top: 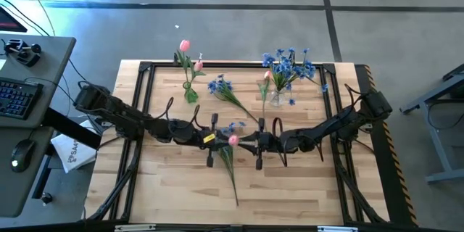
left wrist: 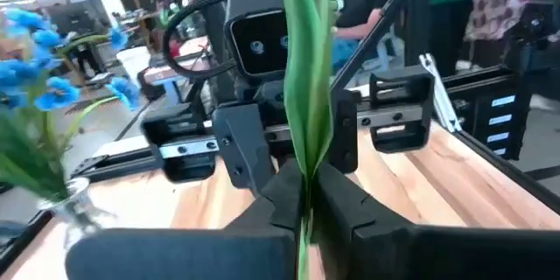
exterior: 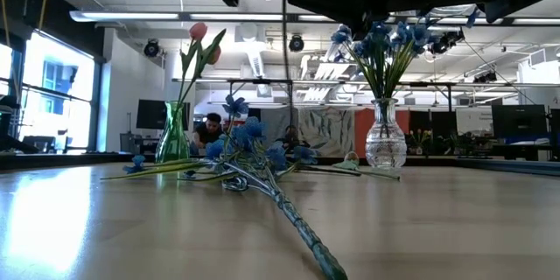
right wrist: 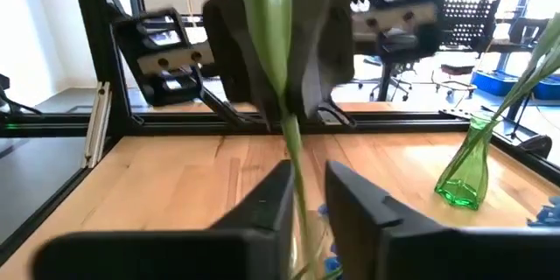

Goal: Sort flowers into vase by color
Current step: Put the right pink tulip into the green vase, then put the top blue flowers into the transparent vase

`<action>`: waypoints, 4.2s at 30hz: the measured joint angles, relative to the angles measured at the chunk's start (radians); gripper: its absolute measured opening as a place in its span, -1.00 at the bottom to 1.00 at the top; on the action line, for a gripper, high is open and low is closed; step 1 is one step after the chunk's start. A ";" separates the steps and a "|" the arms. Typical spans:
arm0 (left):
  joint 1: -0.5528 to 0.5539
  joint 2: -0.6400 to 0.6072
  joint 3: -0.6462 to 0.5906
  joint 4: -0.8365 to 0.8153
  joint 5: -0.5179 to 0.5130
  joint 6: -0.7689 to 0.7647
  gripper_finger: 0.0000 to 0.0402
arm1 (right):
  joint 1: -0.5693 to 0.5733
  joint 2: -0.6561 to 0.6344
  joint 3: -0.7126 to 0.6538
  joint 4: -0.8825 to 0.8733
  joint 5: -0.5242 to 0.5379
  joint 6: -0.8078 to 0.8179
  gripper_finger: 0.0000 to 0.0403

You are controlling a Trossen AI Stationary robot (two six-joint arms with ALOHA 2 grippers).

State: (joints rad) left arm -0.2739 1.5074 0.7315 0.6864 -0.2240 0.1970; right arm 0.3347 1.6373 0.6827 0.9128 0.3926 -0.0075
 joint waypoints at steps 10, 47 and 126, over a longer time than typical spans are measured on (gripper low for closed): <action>-0.113 -0.355 0.000 -0.477 -0.571 0.030 -0.98 | 0.009 -0.096 0.000 -0.208 0.110 0.062 -0.21; 0.685 -0.783 0.000 -0.819 -0.106 -0.084 -1.00 | 0.006 -0.091 0.000 -0.260 0.110 0.113 -0.22; 0.003 -0.809 -0.196 -1.030 -0.262 -0.596 -0.27 | -0.493 0.363 0.486 -1.195 -0.077 0.533 -0.80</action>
State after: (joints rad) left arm -0.2707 0.6983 0.5354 -0.3439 -0.4858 -0.3988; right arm -0.1582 2.0002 1.1691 -0.2818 0.3152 0.5259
